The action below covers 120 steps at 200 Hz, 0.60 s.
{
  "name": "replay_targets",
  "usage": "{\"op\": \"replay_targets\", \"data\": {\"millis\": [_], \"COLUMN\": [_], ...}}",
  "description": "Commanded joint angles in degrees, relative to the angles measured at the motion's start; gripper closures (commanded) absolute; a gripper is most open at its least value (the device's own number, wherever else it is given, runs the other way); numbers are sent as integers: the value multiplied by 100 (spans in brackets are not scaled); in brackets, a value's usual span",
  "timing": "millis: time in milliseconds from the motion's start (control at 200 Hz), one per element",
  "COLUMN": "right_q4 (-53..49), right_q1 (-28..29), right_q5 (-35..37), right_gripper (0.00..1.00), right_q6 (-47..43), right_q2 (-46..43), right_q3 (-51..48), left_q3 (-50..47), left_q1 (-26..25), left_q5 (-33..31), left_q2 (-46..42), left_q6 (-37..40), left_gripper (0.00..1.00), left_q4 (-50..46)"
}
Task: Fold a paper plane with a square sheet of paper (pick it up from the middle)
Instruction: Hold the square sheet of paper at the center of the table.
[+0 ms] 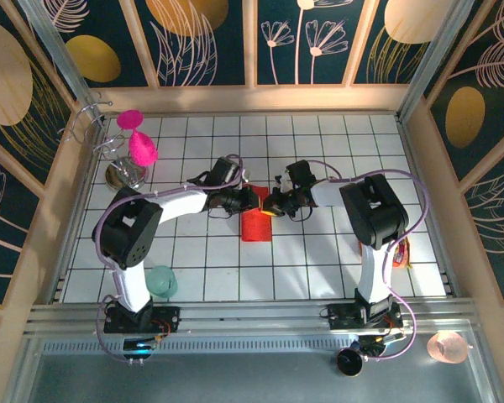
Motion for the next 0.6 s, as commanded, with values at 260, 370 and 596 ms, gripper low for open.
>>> {"op": "replay_targets", "data": {"millis": [260,370,596], "right_q4": [-1090,-1182,-1263], "right_q1": [-44,-36,-26], "right_q5": [1588,1703,1932], "right_gripper": [99,99,99], "right_q6": [-256,-265,-382], "right_q2": [784,800,883], "right_q3": [-170,-165,-226], "left_q3": [447,488,18], "left_q1": [9,14,172], "left_q5": [-216,-534,-551], "left_q2": [642,709,617], "left_q6": [162,276,288], "left_gripper": [94,94,94], "left_q4": [-696,-1025,-896]}}
